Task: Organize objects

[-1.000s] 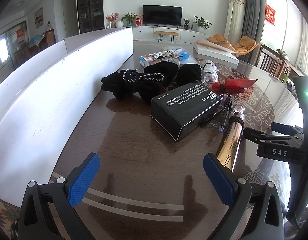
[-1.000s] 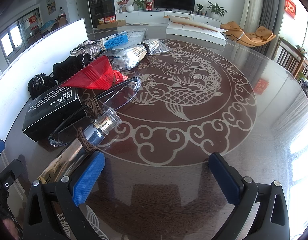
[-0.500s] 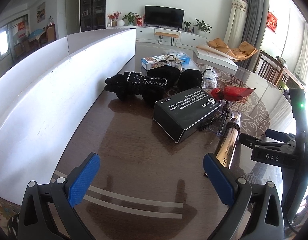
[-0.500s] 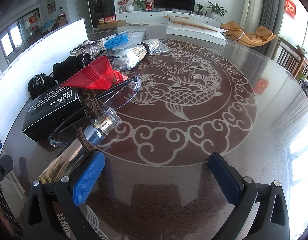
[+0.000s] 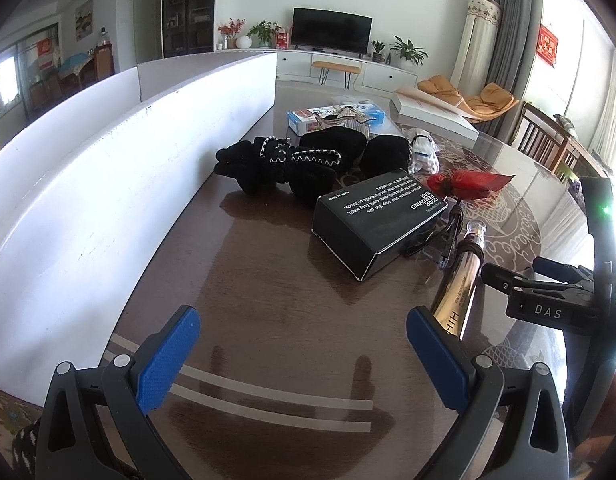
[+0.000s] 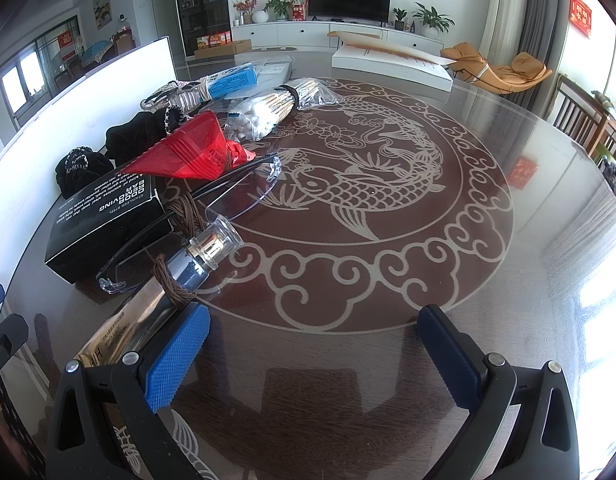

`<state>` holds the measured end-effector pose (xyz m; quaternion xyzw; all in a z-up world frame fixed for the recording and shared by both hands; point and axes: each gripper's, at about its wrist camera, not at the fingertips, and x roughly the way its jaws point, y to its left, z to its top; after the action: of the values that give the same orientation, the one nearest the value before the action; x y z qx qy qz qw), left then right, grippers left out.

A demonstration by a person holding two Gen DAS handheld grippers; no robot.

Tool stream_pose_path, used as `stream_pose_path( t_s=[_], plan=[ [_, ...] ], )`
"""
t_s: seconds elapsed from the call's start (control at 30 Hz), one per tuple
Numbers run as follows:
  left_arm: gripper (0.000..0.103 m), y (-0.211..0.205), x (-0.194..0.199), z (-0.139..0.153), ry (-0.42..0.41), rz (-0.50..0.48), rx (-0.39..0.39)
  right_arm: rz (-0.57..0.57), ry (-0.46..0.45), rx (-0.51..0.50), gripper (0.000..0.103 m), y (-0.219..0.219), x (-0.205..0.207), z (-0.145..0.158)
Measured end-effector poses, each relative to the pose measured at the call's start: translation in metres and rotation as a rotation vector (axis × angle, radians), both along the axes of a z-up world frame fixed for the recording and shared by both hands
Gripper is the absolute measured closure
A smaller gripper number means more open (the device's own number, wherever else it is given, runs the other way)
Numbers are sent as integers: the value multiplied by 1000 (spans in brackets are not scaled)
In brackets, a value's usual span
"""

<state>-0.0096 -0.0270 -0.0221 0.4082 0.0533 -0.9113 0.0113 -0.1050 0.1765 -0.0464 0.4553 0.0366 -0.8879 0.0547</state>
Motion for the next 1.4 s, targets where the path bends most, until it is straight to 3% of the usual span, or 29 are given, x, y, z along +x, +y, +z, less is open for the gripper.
stream_pose_path(
  t_s=[1.07,1.4],
  plan=[
    [0,-7,-9,-21,-97,22,18,0,0,0,0,0,0,0],
    [0,-1,-11,-23,-106,15,-34,0,0,0,0,0,0,0]
  ],
)
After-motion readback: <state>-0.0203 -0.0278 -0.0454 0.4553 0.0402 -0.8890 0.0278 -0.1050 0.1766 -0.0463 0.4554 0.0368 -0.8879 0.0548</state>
